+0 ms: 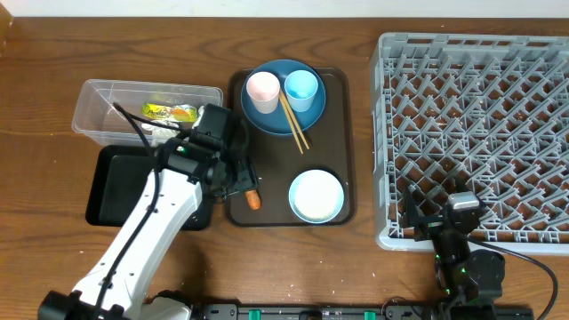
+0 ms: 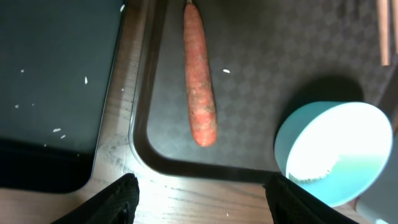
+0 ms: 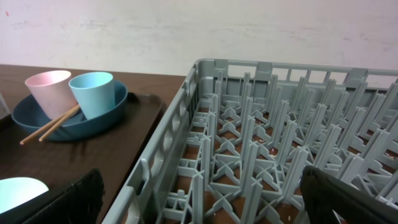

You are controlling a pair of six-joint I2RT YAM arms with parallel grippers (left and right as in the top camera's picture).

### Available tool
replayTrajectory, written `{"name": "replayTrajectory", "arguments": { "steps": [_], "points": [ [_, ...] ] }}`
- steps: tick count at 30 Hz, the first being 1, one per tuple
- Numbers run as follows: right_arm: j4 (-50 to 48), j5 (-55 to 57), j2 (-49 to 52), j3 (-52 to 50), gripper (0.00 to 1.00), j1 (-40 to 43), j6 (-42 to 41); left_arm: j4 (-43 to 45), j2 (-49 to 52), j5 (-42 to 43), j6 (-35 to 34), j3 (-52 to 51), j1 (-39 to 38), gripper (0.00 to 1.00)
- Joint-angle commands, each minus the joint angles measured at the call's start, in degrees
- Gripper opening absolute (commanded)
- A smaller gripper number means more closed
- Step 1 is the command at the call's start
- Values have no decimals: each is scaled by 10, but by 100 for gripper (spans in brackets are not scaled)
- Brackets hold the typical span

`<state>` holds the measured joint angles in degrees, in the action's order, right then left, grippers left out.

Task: Sort waste into correct bins and load items into the dishwasher rack
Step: 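Move the left gripper over the orange carrot on the brown tray, then lower and close the left gripper on the carrot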

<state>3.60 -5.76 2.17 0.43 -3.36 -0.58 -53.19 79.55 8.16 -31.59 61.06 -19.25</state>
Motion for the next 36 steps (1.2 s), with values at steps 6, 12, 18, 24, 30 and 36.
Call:
{"name": "replayTrajectory", "arguments": {
  "steps": [6,12,18,24,30,36],
  "points": [
    [2,-1,-4,-1,99,-3,7,42,29,-16,-12,-45,-2,68],
    [2,-1,-4,-1,99,-3,6,89,42,-16,-24,-80,-2,67],
    [2,-1,-4,-1,99,-3,6,129,56,-16,-33,-100,-2,67],
    [2,-1,-4,-1,99,-3,6,147,66,-16,-32,-100,-12,66],
    [2,-1,-4,-1,99,-3,6,163,67,-60,-53,-100,-44,63],
    [2,-1,-4,-1,99,-3,6,162,70,-96,-70,-101,-63,63]
  ]
}}
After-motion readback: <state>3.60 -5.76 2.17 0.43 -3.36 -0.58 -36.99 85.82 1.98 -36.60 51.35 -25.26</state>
